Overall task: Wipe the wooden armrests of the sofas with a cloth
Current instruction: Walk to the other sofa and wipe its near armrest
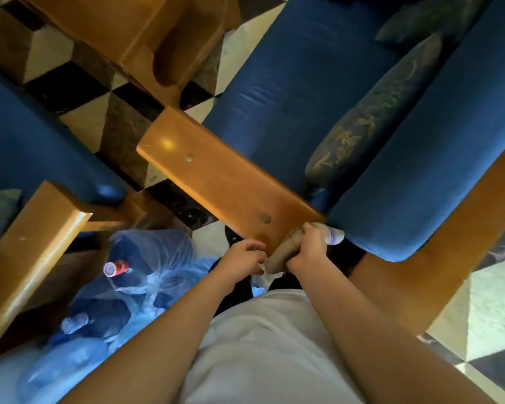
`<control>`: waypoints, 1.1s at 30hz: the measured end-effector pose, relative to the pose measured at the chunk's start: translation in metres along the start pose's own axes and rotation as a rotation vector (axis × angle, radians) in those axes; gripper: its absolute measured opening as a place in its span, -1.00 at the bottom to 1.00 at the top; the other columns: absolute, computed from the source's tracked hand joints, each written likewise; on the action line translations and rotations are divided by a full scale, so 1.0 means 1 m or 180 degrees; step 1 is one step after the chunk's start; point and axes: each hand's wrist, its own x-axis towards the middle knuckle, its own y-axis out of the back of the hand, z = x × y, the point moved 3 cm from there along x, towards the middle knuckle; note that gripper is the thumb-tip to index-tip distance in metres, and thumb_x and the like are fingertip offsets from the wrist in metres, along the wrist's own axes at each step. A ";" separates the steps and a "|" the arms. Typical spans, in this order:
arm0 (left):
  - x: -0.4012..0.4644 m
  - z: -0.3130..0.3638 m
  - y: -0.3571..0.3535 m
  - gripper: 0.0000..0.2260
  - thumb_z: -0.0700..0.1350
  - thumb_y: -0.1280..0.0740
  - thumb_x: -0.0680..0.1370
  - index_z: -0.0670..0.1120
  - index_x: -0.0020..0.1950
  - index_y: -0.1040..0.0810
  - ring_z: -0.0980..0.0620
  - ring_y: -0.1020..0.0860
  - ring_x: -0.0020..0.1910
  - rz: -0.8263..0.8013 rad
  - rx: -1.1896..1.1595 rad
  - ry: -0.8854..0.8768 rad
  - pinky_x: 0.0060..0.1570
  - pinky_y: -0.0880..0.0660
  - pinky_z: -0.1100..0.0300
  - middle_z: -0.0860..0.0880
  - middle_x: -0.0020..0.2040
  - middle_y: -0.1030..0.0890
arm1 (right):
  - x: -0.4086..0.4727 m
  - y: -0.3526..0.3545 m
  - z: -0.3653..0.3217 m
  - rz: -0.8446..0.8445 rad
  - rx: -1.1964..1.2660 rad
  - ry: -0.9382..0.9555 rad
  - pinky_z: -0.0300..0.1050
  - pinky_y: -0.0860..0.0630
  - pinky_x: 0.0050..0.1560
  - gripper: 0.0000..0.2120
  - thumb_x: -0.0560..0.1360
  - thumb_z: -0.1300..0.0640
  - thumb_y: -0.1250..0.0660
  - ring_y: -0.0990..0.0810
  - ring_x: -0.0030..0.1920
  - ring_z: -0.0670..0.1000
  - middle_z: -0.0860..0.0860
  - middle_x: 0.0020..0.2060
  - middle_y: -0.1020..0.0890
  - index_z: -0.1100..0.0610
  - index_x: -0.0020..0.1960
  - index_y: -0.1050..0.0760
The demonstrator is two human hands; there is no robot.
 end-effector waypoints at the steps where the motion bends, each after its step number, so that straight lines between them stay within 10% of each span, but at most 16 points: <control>1: 0.007 0.004 0.010 -0.84 -0.20 -0.37 0.54 -0.06 0.10 -0.61 -0.17 -0.68 -0.05 -0.0036 0.0129 0.0007 -0.03 -0.68 0.02 -0.15 -0.03 -0.65 | 0.001 -0.007 0.001 0.0194 -0.0464 0.0145 0.20 -0.27 0.48 -0.55 0.66 -0.01 -0.20 -0.42 0.40 0.21 0.12 0.38 -0.48 0.07 0.51 -0.27; 7: 0.056 0.028 0.076 -0.79 -0.23 -0.28 0.63 -0.19 0.25 -0.55 -0.14 -0.62 -0.13 -0.0366 0.0240 0.0093 -0.34 -0.61 0.27 -0.20 -0.04 -0.60 | 0.030 -0.045 0.036 0.0397 -0.0231 0.0193 0.39 -0.40 0.34 -0.75 0.57 -0.12 -0.35 -0.55 0.09 0.23 0.11 -0.08 -0.60 0.05 0.01 -0.43; 12: 0.114 0.053 0.142 -0.74 -0.23 -0.28 0.62 -0.16 0.31 -0.54 -0.01 -0.60 -0.14 -0.0723 0.0748 -0.0125 -0.31 -0.60 0.27 -0.14 0.01 -0.60 | 0.054 -0.070 0.074 0.1268 -0.0977 0.0910 0.24 -0.54 0.26 -0.57 0.54 -0.14 -0.36 -0.60 0.15 0.18 0.12 0.17 -0.60 0.02 0.31 -0.40; 16: 0.150 0.067 0.198 -0.79 -0.17 -0.29 0.61 0.04 0.19 -0.58 -0.06 -0.66 -0.03 -0.0567 0.1374 -0.0567 0.11 -0.63 -0.07 -0.07 0.06 -0.66 | 0.057 -0.085 0.091 0.1881 -0.1701 0.1679 0.00 -0.46 0.13 -0.56 0.57 -0.09 -0.35 -0.56 0.08 0.10 -0.04 -0.06 -0.55 0.09 0.36 -0.46; 21: 0.161 0.083 0.225 -0.70 -0.29 -0.33 0.57 0.00 0.24 -0.58 0.03 -0.64 -0.07 -0.0406 0.2061 -0.1478 0.07 -0.59 0.06 0.03 -0.08 -0.63 | 0.065 -0.097 0.103 0.1964 -0.2045 0.1619 0.10 -0.42 0.28 -0.48 0.61 -0.15 -0.26 -0.53 0.25 0.17 0.05 0.18 -0.57 0.11 0.46 -0.39; 28: 0.166 0.112 0.204 -0.55 -0.31 -0.26 0.61 0.00 0.47 -0.43 0.13 -0.49 0.19 -0.0689 0.2673 -0.1607 0.21 -0.45 0.18 0.06 0.27 -0.48 | 0.071 -0.125 0.123 0.1867 -0.3011 0.1886 0.01 -0.41 0.08 -0.55 0.60 -0.14 -0.17 -0.57 0.20 0.21 -0.01 0.18 -0.62 -0.08 0.46 -0.37; 33: 0.176 0.126 0.199 -0.52 -0.39 -0.24 0.58 -0.06 0.47 -0.42 -0.02 -0.56 0.17 -0.0365 0.2621 -0.1689 0.23 -0.51 0.08 -0.10 0.29 -0.54 | 0.078 -0.149 0.143 0.1307 -0.3603 0.2293 0.15 -0.23 0.52 -0.26 0.54 0.11 -0.22 -0.08 0.62 0.02 -0.12 0.64 -0.12 -0.09 0.64 0.00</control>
